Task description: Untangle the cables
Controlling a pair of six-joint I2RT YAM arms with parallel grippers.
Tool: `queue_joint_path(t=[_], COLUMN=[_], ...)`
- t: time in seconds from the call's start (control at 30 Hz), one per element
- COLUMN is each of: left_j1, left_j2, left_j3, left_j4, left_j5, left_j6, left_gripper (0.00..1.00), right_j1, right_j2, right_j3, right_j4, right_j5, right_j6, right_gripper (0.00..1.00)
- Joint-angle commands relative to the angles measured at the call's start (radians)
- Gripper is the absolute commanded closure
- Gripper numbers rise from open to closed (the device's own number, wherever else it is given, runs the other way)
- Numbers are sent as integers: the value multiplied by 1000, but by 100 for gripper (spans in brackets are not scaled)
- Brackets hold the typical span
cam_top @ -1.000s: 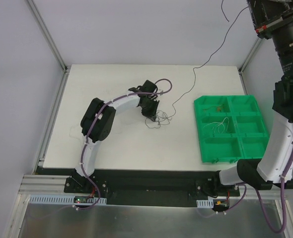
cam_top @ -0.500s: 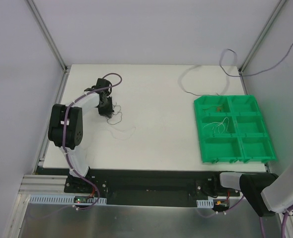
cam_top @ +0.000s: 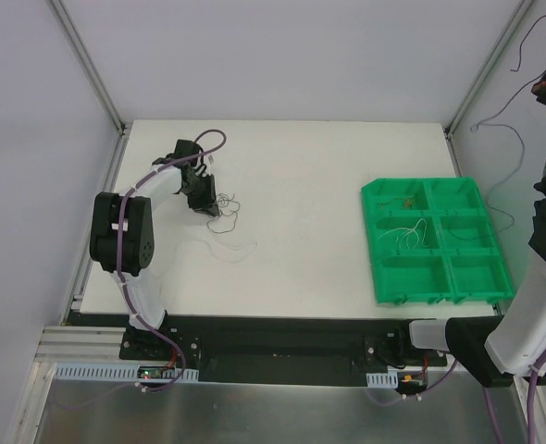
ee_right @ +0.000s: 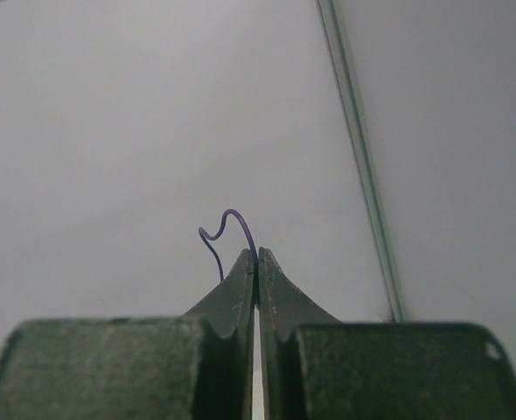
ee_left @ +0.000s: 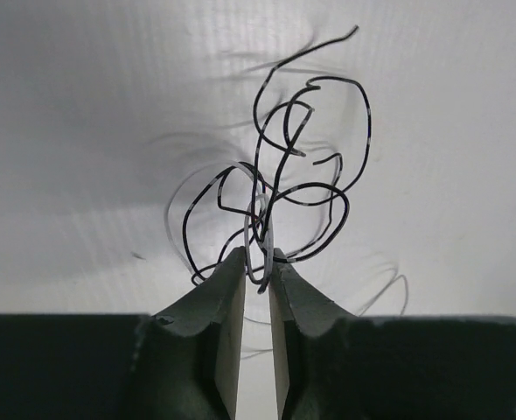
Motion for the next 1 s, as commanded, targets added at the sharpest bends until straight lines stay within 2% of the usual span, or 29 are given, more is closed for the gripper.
queue_joint_path(t=[0.0,0.17,0.4,0.6,0.97], left_j1=[-2,-2,2,2,2], left_j2=[25,36,72,97,83], left_j3=[17,4,31,43,38], left_j4=[-40,-42,-50,-51,-51], left_j5=[169,191,237,252,237], left_j6=[-40,-46,-63,-66,-55], left_gripper=[83,76,77,76,75], right_j1=[5,5,5,6,5], right_j2=[-37,-82,-88,-43,-80], right_j3=[-2,-77,-59,58,-2], right_j4=[-158,-232,-281,-251,-171], right_j5=[122,189,211,182,202], right_j6=[-56,-81,-58,-58,-125], right_gripper=[100,100,100,100,100])
